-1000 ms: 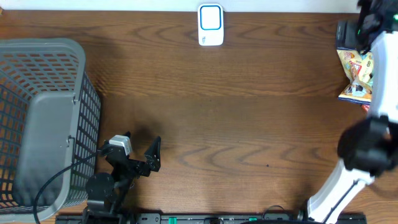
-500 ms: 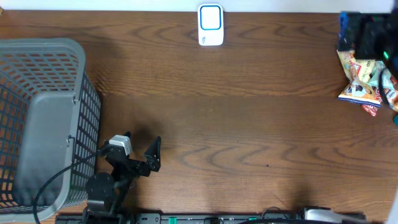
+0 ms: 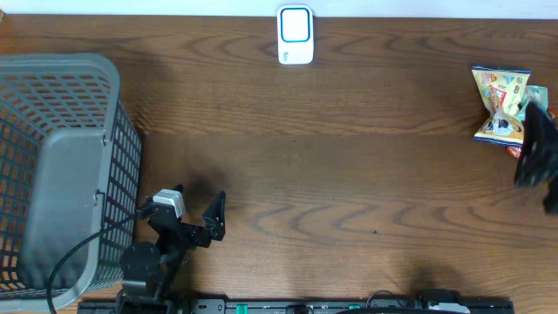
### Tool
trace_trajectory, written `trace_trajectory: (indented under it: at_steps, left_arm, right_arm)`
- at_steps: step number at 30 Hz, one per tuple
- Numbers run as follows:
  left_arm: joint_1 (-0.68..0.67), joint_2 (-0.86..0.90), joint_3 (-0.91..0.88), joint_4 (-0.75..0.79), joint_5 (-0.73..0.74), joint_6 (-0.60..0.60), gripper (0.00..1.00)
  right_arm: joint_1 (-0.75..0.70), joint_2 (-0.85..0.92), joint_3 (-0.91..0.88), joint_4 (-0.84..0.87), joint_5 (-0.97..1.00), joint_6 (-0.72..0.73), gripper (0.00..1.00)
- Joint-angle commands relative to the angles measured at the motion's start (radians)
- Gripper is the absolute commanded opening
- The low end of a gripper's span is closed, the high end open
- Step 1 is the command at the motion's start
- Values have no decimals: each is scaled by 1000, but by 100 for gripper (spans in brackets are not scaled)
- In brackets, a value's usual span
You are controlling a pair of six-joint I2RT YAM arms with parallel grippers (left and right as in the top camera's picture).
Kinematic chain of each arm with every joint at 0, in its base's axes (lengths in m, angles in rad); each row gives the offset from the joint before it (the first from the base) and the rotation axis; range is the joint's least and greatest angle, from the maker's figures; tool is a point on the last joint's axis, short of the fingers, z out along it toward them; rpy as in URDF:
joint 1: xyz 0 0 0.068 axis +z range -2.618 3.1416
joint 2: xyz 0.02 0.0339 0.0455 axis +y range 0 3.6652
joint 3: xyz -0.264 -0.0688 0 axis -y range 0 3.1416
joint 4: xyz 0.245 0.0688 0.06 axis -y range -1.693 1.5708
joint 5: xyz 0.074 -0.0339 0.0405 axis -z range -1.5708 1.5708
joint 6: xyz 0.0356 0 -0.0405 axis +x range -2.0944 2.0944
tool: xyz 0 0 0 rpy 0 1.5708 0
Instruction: Scan the item barcode
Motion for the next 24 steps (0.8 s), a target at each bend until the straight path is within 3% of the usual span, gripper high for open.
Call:
trace_trajectory:
  at_steps: [1, 4, 9, 24]
  left_arm:
    - [3, -2, -16, -23, 16, 20, 98]
    - [3, -2, -16, -23, 16, 20, 98]
    - [3, -2, -16, -23, 16, 20, 98]
    - [3, -2, -16, -23, 16, 20, 98]
  right_arm:
    - [14, 0, -5, -62, 14, -10, 99]
    - [14, -23, -64, -72, 14, -14, 99]
    - [15, -128, -245, 50, -26, -13, 99]
    - [14, -595, -1207, 744, -32, 14, 99]
